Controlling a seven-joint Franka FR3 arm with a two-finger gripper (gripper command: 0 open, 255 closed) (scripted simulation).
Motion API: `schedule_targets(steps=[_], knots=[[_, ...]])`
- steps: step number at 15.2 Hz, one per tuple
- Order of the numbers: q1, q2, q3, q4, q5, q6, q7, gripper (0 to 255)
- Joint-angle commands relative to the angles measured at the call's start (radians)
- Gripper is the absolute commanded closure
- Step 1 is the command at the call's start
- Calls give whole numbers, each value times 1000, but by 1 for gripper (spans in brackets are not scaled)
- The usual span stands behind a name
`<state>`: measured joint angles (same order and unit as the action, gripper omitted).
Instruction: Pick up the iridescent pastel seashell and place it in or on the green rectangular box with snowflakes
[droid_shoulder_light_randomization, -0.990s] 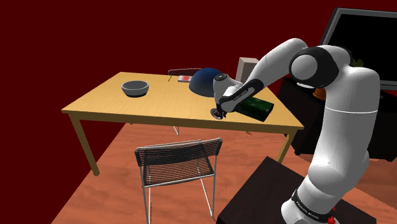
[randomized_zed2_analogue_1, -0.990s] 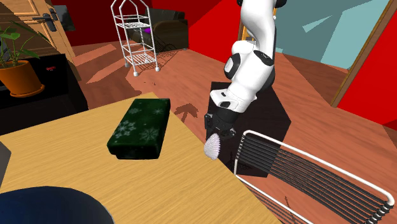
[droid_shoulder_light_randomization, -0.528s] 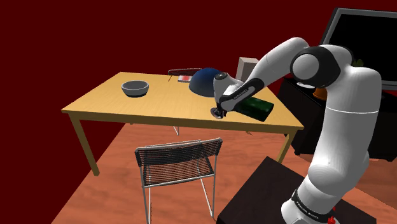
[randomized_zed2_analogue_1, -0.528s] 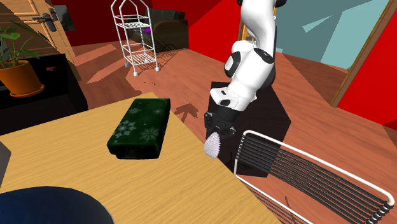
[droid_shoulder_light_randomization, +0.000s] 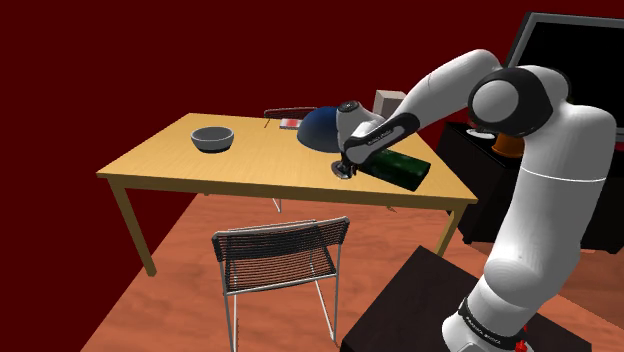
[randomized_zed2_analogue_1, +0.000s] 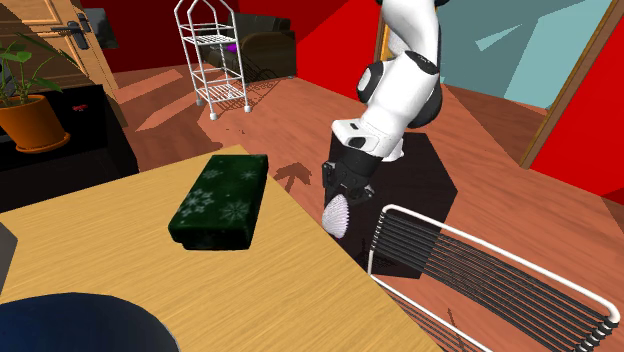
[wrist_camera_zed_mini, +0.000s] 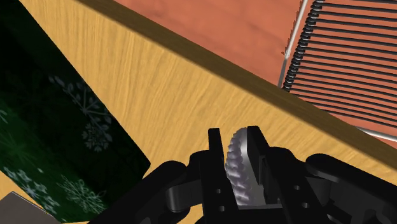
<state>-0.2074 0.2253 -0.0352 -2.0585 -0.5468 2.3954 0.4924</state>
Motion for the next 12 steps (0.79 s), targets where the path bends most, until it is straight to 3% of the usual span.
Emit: schedule_targets(steps=[1,12], knots=[[-2,-17,2,4,10,-19,-15,255],[-1,-91,14,57,62,-135,-85,255]])
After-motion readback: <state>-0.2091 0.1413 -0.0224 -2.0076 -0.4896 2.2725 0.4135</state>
